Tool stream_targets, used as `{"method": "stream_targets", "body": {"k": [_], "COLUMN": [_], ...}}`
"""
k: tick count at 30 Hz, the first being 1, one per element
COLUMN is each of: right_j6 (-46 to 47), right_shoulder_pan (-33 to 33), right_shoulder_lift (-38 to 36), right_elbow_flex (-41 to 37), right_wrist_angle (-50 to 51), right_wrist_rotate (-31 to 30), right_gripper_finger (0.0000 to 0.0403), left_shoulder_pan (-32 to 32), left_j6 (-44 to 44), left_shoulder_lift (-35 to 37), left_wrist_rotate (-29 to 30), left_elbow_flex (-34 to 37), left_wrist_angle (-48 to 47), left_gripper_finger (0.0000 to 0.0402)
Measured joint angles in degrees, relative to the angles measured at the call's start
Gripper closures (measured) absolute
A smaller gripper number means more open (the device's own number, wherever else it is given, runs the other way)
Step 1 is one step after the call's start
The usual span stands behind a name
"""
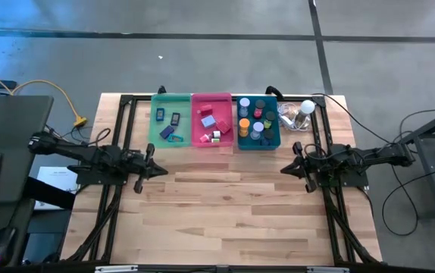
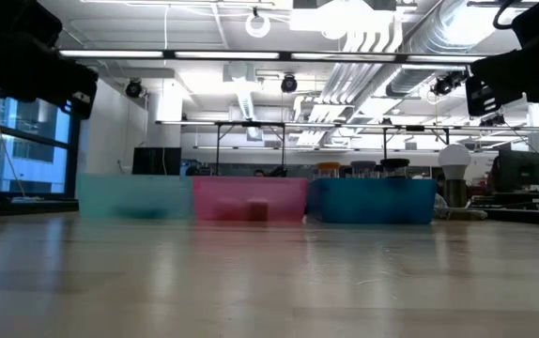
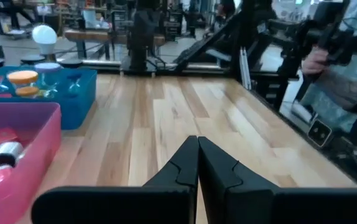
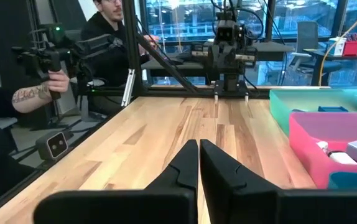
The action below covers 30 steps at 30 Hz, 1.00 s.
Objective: Pick & Place Office items
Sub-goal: Return to home position
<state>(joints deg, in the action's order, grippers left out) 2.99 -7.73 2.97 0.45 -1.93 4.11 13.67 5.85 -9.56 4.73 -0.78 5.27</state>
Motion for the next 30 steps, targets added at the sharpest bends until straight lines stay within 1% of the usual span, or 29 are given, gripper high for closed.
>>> {"method": "stream_targets", "body": {"k": [5, 11, 19, 22, 26, 30], "right_j6": [0.39, 2.15, 3.25, 3.25, 3.25, 3.25], "right_shoulder_pan": [-0.01, -0.02, -0.02, -0.02, -0.02, -0.02], "right_shoulder_lift": [0.24, 0.38, 0.38, 0.38, 0.38, 0.38], "right_elbow_flex": [-0.02, -0.04, -0.09, -0.09, -0.09, -0.11], "right_wrist_angle": [0.26, 0.48, 0.65, 0.69, 0.74, 0.76], "right_wrist_rotate": [-1.65, -5.69, -5.03, -5.01, -4.99, -4.99], "right_gripper_finger": [0.0398, 0.0398, 0.0398, 0.0398, 0.0398, 0.0398], "left_shoulder_pan": [0.00, 0.00, -0.09, -0.59, -0.92, -0.92], "left_j6": [-0.30, -2.16, -3.91, -2.89, -2.45, -0.20], "left_shoulder_lift": [-0.72, -0.62, -0.66, -0.66, -0.66, -0.66], "left_wrist_rotate": [-0.04, -0.12, 0.60, 1.84, 1.58, 1.58], "left_elbow_flex": [0.07, 0.15, 0.26, 0.27, 0.31, 0.31], "left_wrist_angle": [-0.80, 0.78, 0.49, -0.29, -0.69, -0.69], "left_gripper_finger": [0.0401, 0.0401, 0.0401, 0.0401, 0.0401, 0.0401]}}
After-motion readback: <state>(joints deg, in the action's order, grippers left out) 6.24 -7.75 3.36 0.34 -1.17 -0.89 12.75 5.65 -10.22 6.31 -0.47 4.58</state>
